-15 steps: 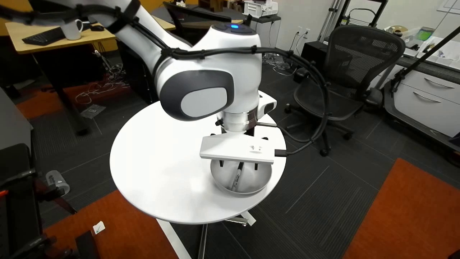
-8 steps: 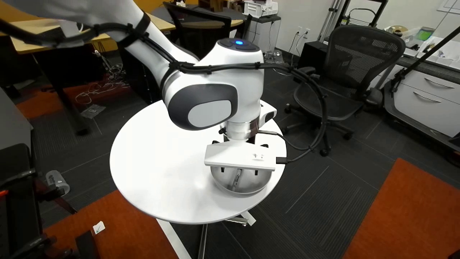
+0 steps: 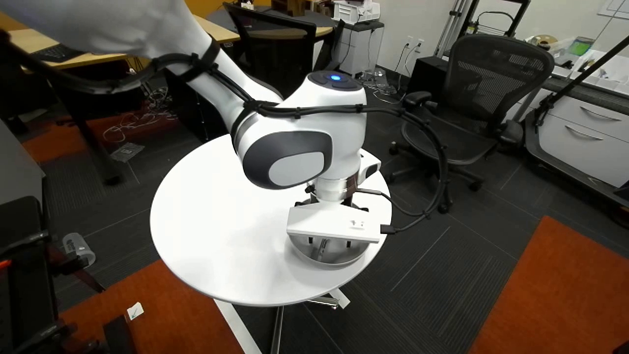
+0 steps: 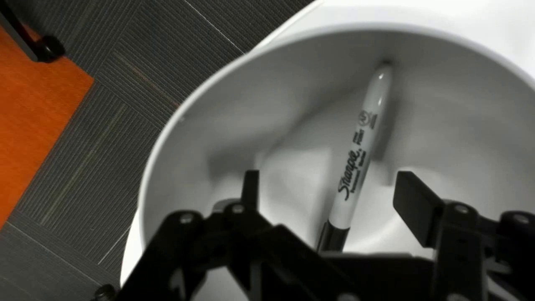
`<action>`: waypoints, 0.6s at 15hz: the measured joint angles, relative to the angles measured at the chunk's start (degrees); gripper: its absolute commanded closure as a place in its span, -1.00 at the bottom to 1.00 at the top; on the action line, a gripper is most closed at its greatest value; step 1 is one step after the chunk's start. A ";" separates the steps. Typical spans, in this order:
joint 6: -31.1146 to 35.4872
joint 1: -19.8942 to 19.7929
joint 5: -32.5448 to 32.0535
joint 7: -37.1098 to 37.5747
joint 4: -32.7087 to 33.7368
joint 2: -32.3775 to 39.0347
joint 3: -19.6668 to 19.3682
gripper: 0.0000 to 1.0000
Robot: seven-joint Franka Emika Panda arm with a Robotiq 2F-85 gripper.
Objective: Put the marker in the bowl and then remove it from the bowl and put it back on the table
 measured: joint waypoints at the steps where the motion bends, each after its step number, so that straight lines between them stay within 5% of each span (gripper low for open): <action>1: -0.23 -0.03 0.00 0.00 0.53 0.39 0.00 0.15; 6: -1.90 -0.24 0.00 0.00 2.93 1.74 0.01 0.90; 9: -2.53 -0.39 0.00 0.00 3.78 2.07 0.02 0.94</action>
